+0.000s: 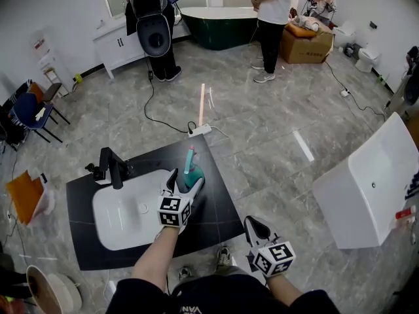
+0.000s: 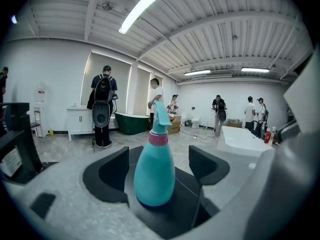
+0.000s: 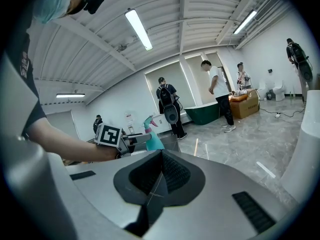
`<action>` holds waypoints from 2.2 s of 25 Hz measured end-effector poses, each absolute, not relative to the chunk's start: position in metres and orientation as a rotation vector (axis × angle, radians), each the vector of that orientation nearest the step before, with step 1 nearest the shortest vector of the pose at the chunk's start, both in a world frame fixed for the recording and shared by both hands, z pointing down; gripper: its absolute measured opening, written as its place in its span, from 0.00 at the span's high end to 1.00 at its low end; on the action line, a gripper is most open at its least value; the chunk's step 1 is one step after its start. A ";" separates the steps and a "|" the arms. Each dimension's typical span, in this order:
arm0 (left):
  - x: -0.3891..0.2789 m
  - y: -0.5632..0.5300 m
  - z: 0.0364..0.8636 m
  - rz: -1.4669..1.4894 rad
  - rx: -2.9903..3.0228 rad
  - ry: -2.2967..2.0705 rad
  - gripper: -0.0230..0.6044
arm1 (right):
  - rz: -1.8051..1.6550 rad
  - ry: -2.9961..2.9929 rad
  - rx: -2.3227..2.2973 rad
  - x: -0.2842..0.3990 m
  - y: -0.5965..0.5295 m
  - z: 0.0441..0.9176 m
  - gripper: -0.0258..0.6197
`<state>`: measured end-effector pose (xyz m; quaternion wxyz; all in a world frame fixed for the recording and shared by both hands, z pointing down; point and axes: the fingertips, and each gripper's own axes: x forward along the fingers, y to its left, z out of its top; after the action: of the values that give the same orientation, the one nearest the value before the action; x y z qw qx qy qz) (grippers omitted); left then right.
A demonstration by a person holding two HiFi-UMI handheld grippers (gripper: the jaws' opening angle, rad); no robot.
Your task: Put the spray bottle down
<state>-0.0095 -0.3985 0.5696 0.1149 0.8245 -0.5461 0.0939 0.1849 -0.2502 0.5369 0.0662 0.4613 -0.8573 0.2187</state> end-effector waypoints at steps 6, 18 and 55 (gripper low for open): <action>-0.022 -0.369 0.571 0.278 2.414 -1.571 0.44 | 0.655 -2.593 1.403 0.167 -0.238 0.533 0.96; -0.054 -0.302 0.531 0.226 2.527 -1.557 0.88 | 0.636 -2.604 1.435 0.124 -0.209 0.523 0.96; -0.147 -0.122 0.494 0.216 2.644 -1.334 0.95 | 0.611 -2.572 1.530 0.022 -0.112 0.518 0.96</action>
<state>-0.1473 -0.1223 0.4940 0.0859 0.8871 -0.4477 0.0725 0.0216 -0.1119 0.5177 0.0437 0.5005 -0.8412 0.1998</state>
